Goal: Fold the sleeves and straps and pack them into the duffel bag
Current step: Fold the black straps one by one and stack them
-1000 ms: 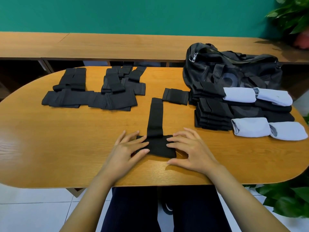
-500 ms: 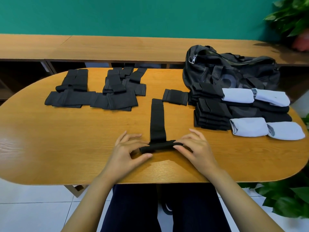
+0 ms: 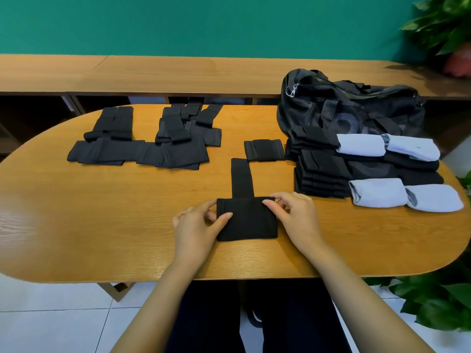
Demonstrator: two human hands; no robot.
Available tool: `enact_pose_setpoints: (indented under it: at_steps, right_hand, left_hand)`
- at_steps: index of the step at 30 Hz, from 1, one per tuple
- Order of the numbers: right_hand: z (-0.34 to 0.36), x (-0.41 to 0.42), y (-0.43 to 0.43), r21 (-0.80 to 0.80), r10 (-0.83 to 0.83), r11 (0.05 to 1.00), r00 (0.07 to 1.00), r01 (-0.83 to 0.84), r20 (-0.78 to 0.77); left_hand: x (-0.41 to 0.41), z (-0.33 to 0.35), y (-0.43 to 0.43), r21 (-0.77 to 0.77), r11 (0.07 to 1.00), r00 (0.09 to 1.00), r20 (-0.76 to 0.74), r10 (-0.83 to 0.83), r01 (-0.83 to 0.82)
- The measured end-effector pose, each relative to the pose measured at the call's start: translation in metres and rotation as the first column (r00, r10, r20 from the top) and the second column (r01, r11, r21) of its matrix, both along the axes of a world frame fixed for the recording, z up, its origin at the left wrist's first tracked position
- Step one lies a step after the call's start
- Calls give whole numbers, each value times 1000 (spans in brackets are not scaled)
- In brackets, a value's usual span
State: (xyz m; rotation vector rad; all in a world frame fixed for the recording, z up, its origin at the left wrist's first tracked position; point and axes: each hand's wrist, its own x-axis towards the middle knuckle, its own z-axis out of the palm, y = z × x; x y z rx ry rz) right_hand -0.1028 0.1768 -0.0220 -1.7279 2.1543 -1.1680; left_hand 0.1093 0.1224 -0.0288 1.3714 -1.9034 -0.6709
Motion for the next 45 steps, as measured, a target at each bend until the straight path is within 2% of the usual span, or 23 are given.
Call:
enact_pose_setpoints:
  at_steps: [4,6,9,12,29,34,39,45]
  right_hand:
    - [-4,-1,-3,5,9,1000,994,-9,-111]
    - [-2,0,-1,12,51,999,982,-50,-182]
    - [-4,2,4,108,205,977,943,-183,-261]
    - [-14,3,9,216,302,945,904,-244,-302]
    - [-21,2,14,139,384,923,848,-358,-366]
    - [-22,1,14,111,405,913,842,-392,-357]
    - [-21,1,15,89,449,891,836,-445,-315]
    - [-19,2,17,31,440,894,862,-447,-250]
  left_hand:
    - [2,1,-3,-89,996,984,178,-2,18]
    - [8,0,-7,-91,987,968,227,-110,133]
    - [14,-3,-11,-4,925,901,228,-370,381]
    - [14,-9,-13,32,874,831,293,-473,486]
    - [14,-10,-8,11,908,873,269,-406,419]
    - [9,-7,-14,19,945,926,193,-324,326]
    - [4,-7,-24,45,913,859,325,-396,404]
    - [5,-4,-17,-167,935,875,434,-215,313]
